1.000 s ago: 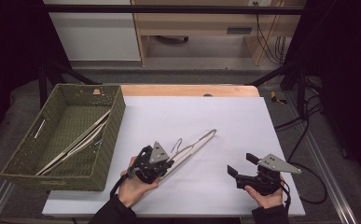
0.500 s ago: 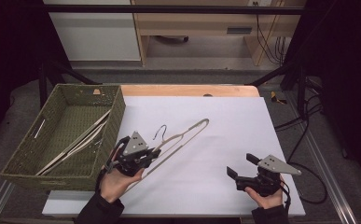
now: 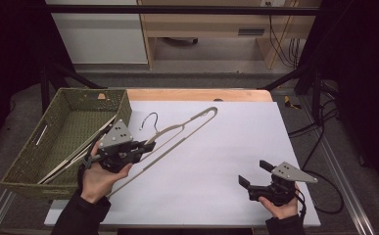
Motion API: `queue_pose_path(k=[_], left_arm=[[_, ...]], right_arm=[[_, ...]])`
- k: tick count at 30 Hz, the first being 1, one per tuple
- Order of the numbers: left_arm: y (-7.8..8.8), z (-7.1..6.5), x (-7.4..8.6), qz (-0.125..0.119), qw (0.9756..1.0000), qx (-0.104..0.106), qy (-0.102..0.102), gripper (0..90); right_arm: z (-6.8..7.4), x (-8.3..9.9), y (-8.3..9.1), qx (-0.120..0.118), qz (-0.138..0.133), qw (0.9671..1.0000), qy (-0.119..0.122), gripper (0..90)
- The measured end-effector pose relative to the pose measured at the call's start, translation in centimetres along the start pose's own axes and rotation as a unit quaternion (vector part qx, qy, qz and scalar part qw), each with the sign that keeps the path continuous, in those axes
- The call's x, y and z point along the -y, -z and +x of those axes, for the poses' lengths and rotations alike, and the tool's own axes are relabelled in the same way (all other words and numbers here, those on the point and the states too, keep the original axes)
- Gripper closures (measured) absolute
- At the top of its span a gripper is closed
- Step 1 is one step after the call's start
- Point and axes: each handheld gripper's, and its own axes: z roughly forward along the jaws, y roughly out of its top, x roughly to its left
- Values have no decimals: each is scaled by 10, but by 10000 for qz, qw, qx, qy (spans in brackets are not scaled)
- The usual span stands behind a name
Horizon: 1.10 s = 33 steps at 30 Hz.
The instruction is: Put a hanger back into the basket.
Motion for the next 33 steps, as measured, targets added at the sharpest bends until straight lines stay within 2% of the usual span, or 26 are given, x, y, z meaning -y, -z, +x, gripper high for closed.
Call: queue_pose_path(k=[4, 7, 11, 16, 20, 26, 33], left_arm=[[16, 10, -13, -49, 9999, -23, -110, 858], [27, 20, -20, 6, 9997, -34, -228, 858], [39, 33, -23, -32, 9997, -50, -221, 858], [53, 54, -26, -19, 9995, -178, -252, 858], [64, 72, -23, -53, 9995, -221, -235, 858], [81, 100, -14, -202, 9985, -464, -201, 858], [95, 131, 4, -103, 9973, -723, -112, 858]], right_arm=[[0, 0, 1, 25, 3, 10000, -16, 64], [0, 0, 2, 11, -12, 10000, -13, 61], [0, -1, 3, 4, -45, 10000, 14, 61], [0, -1, 3, 6, -30, 10000, 17, 61], [0, -1, 3, -1, -39, 10000, 24, 60], [0, -1, 3, 1, -23, 10000, 19, 60], [0, -1, 3, -5, -23, 10000, 19, 60]])
